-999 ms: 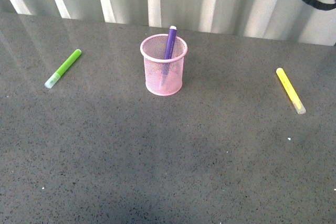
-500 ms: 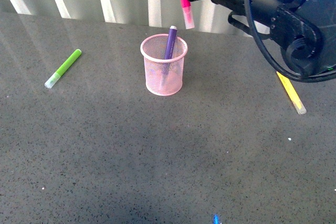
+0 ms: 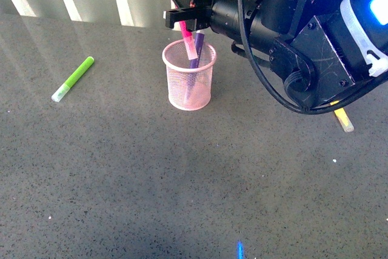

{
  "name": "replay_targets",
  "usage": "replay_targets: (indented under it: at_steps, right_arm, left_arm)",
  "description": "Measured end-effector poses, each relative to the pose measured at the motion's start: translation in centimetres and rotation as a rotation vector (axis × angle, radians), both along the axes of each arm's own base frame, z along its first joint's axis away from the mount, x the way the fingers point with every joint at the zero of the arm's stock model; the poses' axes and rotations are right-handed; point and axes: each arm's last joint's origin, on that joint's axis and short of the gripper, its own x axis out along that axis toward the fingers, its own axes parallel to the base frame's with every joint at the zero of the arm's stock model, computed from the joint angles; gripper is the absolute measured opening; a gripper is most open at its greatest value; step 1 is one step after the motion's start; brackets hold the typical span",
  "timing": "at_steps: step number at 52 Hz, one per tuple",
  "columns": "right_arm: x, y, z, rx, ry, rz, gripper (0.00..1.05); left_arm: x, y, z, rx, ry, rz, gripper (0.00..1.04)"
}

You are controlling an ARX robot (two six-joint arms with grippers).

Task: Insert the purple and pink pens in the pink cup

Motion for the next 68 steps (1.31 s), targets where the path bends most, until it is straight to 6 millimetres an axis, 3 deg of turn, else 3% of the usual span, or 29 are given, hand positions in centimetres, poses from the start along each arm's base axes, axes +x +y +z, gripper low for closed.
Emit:
replay_targets:
  at_steps: [14, 18, 26, 38, 42, 46, 56, 64, 68]
  right_arm:
    - [0.0, 0.0, -0.3, -0.003, 0.007, -0.005, 0.13]
    - [0.0, 0.0, -0.3, -0.005, 0.012, -0.006, 0.26]
    - [0.1, 0.1, -0.2, -0.004, 0.011, -0.013, 0.63]
    - [0.2, 0.1, -0.3, -0.006, 0.014, -0.017, 0.99]
    - [0.2, -0.1, -0.1, -0.002, 0.012, -0.034, 0.97]
    - [-0.1, -0.6, 1.1, 0.008, -0.009, -0.064, 0.98]
    - [-1.2, -3.6, 6.9, 0.025, -0.11, -0.234, 0.98]
    - [-3.4, -8.1, 11.5, -0.017, -0.219, -0.474, 0.98]
    - [-5.2, -10.1, 12.8, -0.045, -0.267, -0.547, 0.98]
  left_arm:
    - [0.0, 0.0, 0.0, 0.0, 0.0, 0.0, 0.98]
    - [0.0, 0.0, 0.0, 0.0, 0.0, 0.0, 0.98]
    - [0.0, 0.0, 0.0, 0.0, 0.0, 0.0, 0.98]
    - [0.0, 0.0, 0.0, 0.0, 0.0, 0.0, 0.98]
    - [0.0, 0.0, 0.0, 0.0, 0.0, 0.0, 0.98]
    - [0.0, 0.0, 0.0, 0.0, 0.0, 0.0, 0.98]
    - [0.0, 0.0, 0.0, 0.0, 0.0, 0.0, 0.98]
    - [0.0, 0.0, 0.0, 0.0, 0.0, 0.0, 0.98]
    - [0.0, 0.0, 0.0, 0.0, 0.0, 0.0, 0.98]
